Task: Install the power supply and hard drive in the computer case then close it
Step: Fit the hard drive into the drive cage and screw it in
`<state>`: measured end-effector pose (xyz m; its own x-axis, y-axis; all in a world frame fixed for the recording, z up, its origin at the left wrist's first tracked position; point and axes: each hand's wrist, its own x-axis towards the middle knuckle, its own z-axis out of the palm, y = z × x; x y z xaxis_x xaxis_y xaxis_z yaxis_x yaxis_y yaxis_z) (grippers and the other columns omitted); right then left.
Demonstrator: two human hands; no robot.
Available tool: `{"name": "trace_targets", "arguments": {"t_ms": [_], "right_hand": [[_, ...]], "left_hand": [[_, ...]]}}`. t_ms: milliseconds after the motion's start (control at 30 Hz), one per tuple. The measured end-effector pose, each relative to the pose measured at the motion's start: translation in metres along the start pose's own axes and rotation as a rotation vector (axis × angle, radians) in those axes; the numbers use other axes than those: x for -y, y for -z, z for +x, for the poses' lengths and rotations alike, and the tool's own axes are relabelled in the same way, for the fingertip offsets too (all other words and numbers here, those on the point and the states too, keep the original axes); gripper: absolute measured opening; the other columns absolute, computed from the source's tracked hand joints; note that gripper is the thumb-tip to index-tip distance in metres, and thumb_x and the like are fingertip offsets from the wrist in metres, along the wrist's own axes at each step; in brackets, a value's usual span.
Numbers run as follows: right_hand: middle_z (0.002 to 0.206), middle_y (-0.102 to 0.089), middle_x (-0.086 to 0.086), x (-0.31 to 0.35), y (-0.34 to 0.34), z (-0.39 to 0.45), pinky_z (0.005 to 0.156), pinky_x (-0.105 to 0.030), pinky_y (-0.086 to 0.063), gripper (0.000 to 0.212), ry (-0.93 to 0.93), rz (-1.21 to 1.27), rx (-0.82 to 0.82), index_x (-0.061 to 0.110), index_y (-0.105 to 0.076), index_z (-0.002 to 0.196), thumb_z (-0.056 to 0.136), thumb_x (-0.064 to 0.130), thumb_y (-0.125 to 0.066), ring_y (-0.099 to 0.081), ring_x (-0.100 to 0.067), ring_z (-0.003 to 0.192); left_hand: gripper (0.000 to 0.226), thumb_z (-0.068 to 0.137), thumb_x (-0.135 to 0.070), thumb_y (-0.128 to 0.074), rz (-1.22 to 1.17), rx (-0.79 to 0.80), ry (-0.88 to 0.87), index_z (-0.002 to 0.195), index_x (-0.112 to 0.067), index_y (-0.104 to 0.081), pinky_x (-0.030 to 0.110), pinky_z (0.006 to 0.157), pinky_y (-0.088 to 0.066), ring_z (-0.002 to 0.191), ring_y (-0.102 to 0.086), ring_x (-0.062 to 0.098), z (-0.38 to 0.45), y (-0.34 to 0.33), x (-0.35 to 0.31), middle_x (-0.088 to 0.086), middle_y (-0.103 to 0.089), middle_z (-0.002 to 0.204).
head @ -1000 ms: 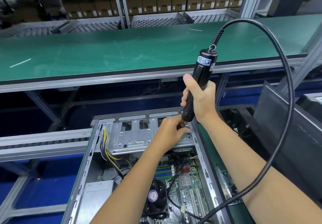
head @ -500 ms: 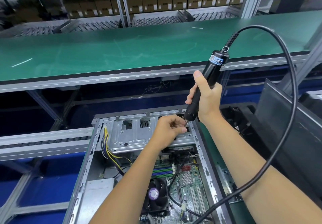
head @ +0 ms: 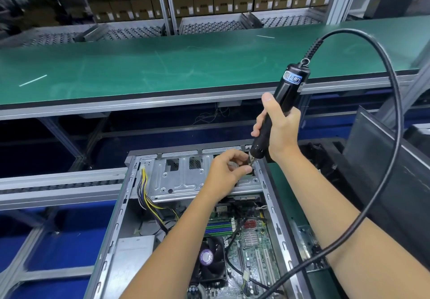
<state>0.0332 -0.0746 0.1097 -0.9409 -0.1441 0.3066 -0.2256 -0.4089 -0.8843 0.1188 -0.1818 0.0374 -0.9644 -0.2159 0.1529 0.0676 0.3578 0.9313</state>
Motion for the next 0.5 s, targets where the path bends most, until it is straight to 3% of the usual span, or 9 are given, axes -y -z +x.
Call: {"name": "trace_targets", "arguments": {"t_ms": [67,100,133,200,233,267,300,400,500], "right_hand": [[0.05,-0.052,-0.004,0.002,0.001,0.001,0.046,-0.031,-0.045,0.028,0.028,-0.041,0.02,0.025,-0.058,0.065,0.081,0.042,-0.072,-0.047,-0.021,0.038],[0.049,-0.052,-0.004,0.003,0.001,0.002,0.046,-0.031,-0.046,0.027,0.041,-0.06,0.032,0.027,-0.059,0.063,0.081,0.042,-0.071,-0.048,-0.021,0.038],[0.049,-0.052,-0.004,0.004,0.001,0.003,0.047,-0.031,-0.046,0.026,0.053,-0.077,0.043,0.029,-0.06,0.061,0.082,0.042,-0.07,-0.048,-0.021,0.039],[0.049,-0.052,-0.003,0.003,-0.001,0.003,0.049,-0.031,-0.047,0.027,0.073,-0.111,0.062,0.029,-0.061,0.059,0.082,0.042,-0.069,-0.049,-0.021,0.039],[0.049,-0.052,-0.003,0.002,-0.002,0.003,0.05,-0.031,-0.048,0.027,0.08,-0.128,0.068,0.029,-0.062,0.059,0.083,0.041,-0.069,-0.049,-0.021,0.04],[0.05,-0.053,-0.002,0.001,-0.004,0.003,0.05,-0.031,-0.048,0.027,0.082,-0.139,0.072,0.029,-0.062,0.06,0.083,0.041,-0.069,-0.049,-0.022,0.04],[0.05,-0.052,-0.002,0.0,-0.005,0.003,0.05,-0.032,-0.048,0.026,0.079,-0.141,0.075,0.029,-0.062,0.06,0.082,0.041,-0.069,-0.049,-0.022,0.04],[0.049,-0.053,-0.002,-0.003,-0.009,0.001,0.049,-0.032,-0.048,0.026,0.071,-0.14,0.07,0.03,-0.062,0.06,0.081,0.042,-0.07,-0.049,-0.022,0.04],[0.049,-0.053,0.0,-0.004,-0.01,0.001,0.05,-0.031,-0.049,0.026,0.073,-0.146,0.067,0.031,-0.063,0.059,0.081,0.043,-0.069,-0.05,-0.021,0.04]], "left_hand": [[0.013,0.085,-0.021,-0.068,-0.012,-0.089,-0.048,0.074,-0.019,-0.061,0.024,0.059,-0.046,0.061,-0.051,0.007,-0.009,0.008,-0.005,-0.005,-0.059,0.069],[0.024,0.086,-0.031,-0.066,-0.037,-0.027,-0.022,0.066,-0.019,-0.059,0.022,0.054,-0.044,0.055,-0.052,0.007,-0.014,0.014,-0.005,-0.003,-0.058,0.062],[0.034,0.085,-0.043,-0.063,-0.044,0.146,0.066,0.062,-0.02,-0.059,0.02,0.052,-0.043,0.052,-0.055,0.008,-0.02,0.02,-0.003,-0.002,-0.06,0.058],[0.044,0.082,-0.058,-0.059,0.095,0.656,0.32,0.069,-0.017,-0.065,0.017,0.05,-0.048,0.057,-0.063,0.009,-0.036,0.027,0.003,-0.001,-0.067,0.065],[0.046,0.084,-0.057,-0.059,0.161,0.873,0.45,0.077,-0.012,-0.066,0.015,0.053,-0.05,0.062,-0.066,0.01,-0.043,0.027,0.01,0.001,-0.069,0.073],[0.042,0.086,-0.05,-0.061,0.171,0.979,0.572,0.082,-0.008,-0.066,0.014,0.056,-0.052,0.067,-0.067,0.01,-0.05,0.025,0.02,0.004,-0.07,0.079],[0.033,0.088,-0.039,-0.064,0.121,0.949,0.679,0.082,-0.007,-0.064,0.012,0.055,-0.052,0.068,-0.067,0.01,-0.053,0.021,0.028,0.005,-0.069,0.082],[0.005,0.083,-0.01,-0.07,-0.278,0.513,0.895,0.084,-0.006,-0.067,0.01,0.05,-0.047,0.063,-0.066,0.005,-0.054,0.015,0.046,0.004,-0.069,0.077],[0.02,0.066,-0.001,-0.078,-0.805,0.253,0.906,0.086,0.002,-0.074,0.023,0.086,-0.053,0.097,-0.066,0.018,-0.053,0.009,0.056,0.012,-0.072,0.095]]}}
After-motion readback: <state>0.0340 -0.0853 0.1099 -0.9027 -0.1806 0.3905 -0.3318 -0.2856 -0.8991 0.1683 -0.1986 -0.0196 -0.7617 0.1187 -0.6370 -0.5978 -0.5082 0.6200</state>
